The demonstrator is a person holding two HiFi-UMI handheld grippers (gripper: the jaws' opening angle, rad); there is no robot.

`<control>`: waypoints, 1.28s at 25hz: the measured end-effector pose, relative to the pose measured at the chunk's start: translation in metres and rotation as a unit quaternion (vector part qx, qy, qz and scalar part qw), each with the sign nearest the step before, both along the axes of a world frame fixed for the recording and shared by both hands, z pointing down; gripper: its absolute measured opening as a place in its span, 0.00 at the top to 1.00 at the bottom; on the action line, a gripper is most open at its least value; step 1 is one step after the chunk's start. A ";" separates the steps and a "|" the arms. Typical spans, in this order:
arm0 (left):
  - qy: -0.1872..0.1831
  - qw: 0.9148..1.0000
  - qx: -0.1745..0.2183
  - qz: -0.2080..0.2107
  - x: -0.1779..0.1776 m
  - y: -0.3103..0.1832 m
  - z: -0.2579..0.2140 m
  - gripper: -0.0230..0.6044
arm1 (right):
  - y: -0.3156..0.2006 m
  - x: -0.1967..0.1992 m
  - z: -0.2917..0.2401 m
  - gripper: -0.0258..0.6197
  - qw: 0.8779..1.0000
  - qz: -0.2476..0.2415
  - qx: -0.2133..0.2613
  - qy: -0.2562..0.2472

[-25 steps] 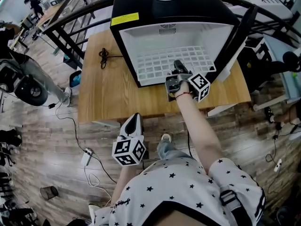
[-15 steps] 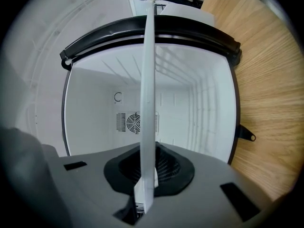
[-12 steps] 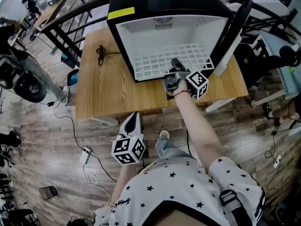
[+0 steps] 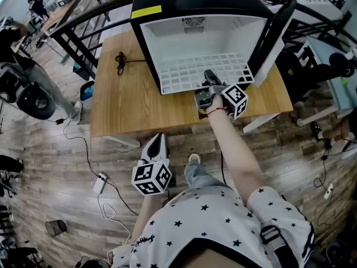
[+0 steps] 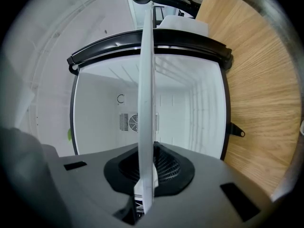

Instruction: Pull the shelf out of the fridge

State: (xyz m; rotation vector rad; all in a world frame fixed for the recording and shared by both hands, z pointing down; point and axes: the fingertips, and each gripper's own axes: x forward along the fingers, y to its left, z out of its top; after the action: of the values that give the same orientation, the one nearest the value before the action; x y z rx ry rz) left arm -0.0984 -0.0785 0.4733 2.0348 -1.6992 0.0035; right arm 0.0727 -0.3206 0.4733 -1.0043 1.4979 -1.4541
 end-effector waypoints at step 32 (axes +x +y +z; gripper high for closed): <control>0.011 1.000 0.015 0.000 0.016 0.059 0.001 0.95 | 0.105 0.017 0.009 0.90 1.000 -0.021 0.006 0.008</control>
State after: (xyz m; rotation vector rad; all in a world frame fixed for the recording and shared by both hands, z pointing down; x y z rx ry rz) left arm -0.0822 -0.0193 0.4739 2.0488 -1.6965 -0.0456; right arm 0.0896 -0.2156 0.4826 -0.9837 1.5460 -1.4681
